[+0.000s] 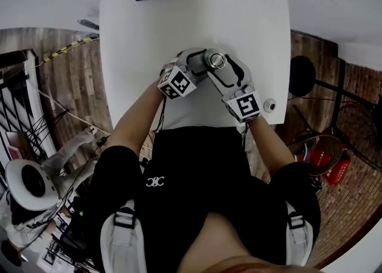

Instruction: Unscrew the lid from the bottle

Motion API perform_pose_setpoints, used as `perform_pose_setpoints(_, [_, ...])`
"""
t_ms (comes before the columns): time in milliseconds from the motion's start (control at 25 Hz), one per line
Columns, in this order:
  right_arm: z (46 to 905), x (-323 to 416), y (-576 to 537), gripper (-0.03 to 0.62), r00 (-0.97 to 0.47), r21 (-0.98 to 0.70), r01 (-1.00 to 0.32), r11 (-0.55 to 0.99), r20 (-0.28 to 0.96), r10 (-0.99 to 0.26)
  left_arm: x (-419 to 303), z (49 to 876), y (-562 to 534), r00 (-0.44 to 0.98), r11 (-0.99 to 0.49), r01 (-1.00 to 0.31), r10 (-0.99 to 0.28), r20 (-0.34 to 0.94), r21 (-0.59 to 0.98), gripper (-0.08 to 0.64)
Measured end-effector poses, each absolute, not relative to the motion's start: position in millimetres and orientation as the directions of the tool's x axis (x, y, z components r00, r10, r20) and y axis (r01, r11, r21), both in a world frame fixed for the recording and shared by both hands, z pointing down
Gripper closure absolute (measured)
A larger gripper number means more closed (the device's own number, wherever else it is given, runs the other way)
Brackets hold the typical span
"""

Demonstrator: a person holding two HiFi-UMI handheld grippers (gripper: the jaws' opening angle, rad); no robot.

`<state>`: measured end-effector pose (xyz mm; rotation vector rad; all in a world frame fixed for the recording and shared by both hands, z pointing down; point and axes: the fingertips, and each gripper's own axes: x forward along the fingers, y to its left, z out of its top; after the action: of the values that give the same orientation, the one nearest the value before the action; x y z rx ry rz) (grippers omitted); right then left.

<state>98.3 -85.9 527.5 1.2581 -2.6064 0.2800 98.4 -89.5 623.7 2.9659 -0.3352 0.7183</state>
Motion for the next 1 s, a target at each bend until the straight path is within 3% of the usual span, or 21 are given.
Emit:
perform_pose_setpoints(240, [520.4,93.7,-102.1,0.325,-0.355,-0.029,-0.933,0.36,0.25,-0.901,99.2,623.2,-90.0,0.865,-0.972,-0.232,-0.194,0.462,0.026,0.198])
perform_pose_setpoints(400, [518.3,97.9,-106.4,0.336,-0.313,-0.038,-0.949,0.313,0.226,-0.922,102.0,623.6,-90.2,0.869,-0.975,-0.219,-0.184,0.46,0.024,0.198])
perform_pose_setpoints(560, [521.2,94.2,-106.0,0.337,-0.414,-0.045,-0.907,0.419,0.284,-0.865,100.5,624.0,-91.4,0.871,-0.976,-0.217,-0.18,0.458,0.03,0.198])
perform_pose_setpoints(800, [513.7,92.9,-110.0,0.337,-0.68,-0.008,-0.707,0.708,0.286,-0.675,102.4,625.8,-91.7,0.87,-0.978,-0.208,-0.174,0.46,0.023,0.198])
perform_pose_setpoints(1000, [473.5,93.7,-127.3,0.337,-0.719,-0.021,-0.679,0.734,0.221,-0.659,103.8,625.5,-91.9,0.863,-0.97,-0.239,-0.194,0.467,0.039,0.195])
